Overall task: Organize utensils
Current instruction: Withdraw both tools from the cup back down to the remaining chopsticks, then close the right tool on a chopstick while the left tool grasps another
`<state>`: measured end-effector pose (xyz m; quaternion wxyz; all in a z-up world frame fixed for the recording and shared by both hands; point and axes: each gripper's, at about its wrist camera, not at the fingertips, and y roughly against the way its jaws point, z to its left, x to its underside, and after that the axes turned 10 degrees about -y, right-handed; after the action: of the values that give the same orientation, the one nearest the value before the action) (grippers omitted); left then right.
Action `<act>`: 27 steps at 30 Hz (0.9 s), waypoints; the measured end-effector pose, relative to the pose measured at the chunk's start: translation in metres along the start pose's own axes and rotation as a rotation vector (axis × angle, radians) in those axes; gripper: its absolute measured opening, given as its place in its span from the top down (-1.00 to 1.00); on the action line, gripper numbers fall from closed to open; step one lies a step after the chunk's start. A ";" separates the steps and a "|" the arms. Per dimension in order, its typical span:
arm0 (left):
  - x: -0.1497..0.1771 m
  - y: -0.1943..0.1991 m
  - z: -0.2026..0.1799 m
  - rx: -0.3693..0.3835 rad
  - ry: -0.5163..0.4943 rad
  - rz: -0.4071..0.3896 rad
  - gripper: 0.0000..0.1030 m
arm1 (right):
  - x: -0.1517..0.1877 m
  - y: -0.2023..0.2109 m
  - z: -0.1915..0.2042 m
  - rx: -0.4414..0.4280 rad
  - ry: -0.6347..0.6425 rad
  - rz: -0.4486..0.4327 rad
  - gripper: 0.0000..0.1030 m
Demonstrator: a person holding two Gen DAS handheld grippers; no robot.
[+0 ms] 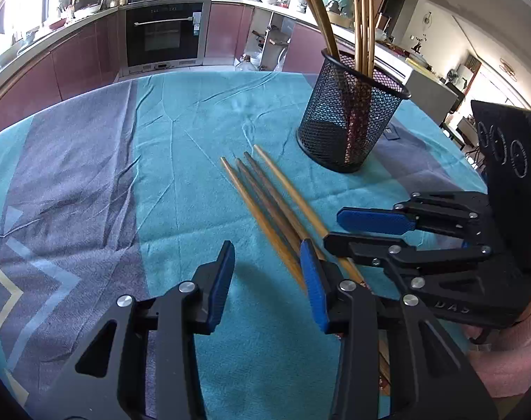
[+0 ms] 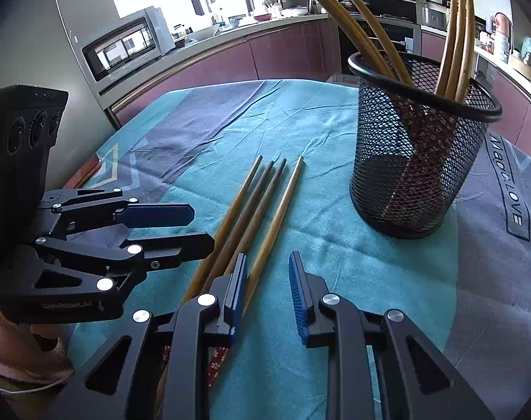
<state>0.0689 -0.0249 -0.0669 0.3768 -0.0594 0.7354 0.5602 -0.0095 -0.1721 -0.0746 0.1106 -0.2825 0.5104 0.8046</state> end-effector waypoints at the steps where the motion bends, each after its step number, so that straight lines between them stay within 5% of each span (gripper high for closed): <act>1: 0.000 -0.002 0.001 0.001 0.004 0.006 0.27 | 0.000 0.001 -0.001 0.003 -0.001 0.001 0.57; 14: -0.002 -0.009 -0.004 -0.038 -0.029 0.010 0.28 | -0.002 0.002 -0.012 0.033 -0.024 -0.006 0.57; 20: -0.001 -0.009 0.002 -0.057 -0.047 0.020 0.62 | -0.005 0.000 -0.010 0.036 -0.023 -0.010 0.57; 27: -0.002 -0.011 0.006 -0.046 -0.046 0.025 0.62 | -0.009 -0.002 -0.008 0.055 -0.009 -0.013 0.57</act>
<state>0.0780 -0.0245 -0.0747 0.3849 -0.0459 0.7143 0.5827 0.0019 -0.1771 -0.0738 0.1260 -0.2792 0.5298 0.7909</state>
